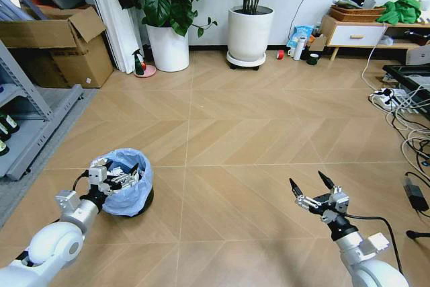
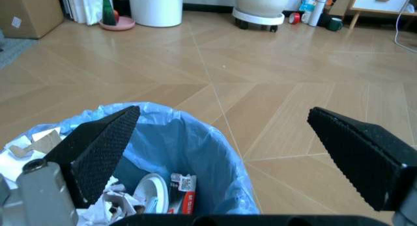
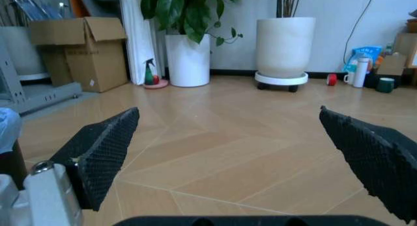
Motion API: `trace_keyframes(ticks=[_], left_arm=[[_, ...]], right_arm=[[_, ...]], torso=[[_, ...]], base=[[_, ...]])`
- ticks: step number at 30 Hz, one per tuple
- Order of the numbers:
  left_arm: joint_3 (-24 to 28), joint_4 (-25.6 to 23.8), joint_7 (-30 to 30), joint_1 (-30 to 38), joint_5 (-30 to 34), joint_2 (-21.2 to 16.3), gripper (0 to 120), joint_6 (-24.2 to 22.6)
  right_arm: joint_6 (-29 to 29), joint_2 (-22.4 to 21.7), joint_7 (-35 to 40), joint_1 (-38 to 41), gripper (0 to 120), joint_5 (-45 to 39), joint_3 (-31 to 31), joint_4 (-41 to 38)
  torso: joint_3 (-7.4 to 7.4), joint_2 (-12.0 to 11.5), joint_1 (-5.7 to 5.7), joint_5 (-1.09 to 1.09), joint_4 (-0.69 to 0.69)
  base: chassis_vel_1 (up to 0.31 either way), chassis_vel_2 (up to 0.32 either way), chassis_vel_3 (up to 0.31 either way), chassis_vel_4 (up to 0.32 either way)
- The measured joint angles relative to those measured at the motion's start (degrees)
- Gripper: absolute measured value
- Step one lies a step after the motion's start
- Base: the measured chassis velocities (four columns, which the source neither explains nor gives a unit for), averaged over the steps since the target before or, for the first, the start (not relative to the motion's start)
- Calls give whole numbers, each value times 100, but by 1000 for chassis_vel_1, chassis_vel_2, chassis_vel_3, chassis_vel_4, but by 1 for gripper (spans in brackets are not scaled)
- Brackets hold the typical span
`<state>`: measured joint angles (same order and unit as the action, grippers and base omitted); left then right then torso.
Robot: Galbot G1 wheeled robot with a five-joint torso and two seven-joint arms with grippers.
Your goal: Pick up the trash bin and place the garbage on the floor into it.
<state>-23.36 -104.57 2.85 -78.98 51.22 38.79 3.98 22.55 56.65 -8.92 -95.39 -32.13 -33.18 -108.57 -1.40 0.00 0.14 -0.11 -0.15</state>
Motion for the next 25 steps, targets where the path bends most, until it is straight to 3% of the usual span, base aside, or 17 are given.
trace_keyframes(ticks=[25], left_arm=[[-1,4,-4,1,3,-1,100,2]], right_arm=[[-1,4,-7,-1,100,1,-5,1]], torso=[[0,0,0,0,0]], base=[[0,0,0,0]])
